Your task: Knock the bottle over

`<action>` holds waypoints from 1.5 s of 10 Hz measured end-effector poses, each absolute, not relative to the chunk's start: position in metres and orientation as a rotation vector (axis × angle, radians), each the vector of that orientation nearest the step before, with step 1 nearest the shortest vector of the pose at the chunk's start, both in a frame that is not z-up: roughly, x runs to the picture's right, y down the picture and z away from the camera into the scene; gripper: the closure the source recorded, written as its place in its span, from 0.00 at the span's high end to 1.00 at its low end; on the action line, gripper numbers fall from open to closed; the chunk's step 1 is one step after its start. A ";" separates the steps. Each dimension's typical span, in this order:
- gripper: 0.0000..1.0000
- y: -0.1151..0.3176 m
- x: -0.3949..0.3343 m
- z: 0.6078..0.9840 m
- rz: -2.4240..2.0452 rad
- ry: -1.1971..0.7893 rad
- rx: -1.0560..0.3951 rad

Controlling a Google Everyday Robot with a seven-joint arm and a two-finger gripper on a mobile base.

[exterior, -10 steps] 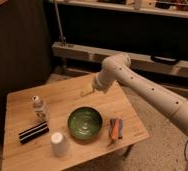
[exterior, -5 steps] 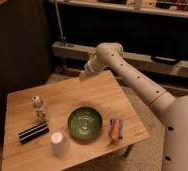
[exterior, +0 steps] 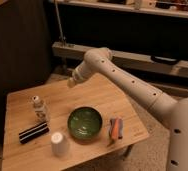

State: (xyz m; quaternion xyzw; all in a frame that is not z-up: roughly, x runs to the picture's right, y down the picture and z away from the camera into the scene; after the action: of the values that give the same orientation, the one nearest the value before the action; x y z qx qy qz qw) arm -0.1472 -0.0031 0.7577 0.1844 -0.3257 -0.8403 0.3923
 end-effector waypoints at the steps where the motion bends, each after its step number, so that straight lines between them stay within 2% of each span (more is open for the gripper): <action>1: 0.00 0.013 -0.171 0.744 -2.175 -0.842 0.491; 4: 0.00 0.029 -0.208 0.721 -2.274 -0.806 0.539; 6: 0.00 0.017 -0.231 0.715 -2.282 -0.703 0.534; 9: 0.00 -0.010 -0.222 0.716 -2.266 -0.638 0.546; 11: 0.00 -0.016 -0.236 0.703 -2.278 -0.678 0.579; 15: 0.00 0.008 -0.289 0.679 -2.369 -0.774 0.596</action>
State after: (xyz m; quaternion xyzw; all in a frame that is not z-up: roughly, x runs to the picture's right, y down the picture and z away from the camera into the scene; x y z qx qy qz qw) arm -0.2887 0.0078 0.6795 0.2230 -0.2894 -0.8860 0.2855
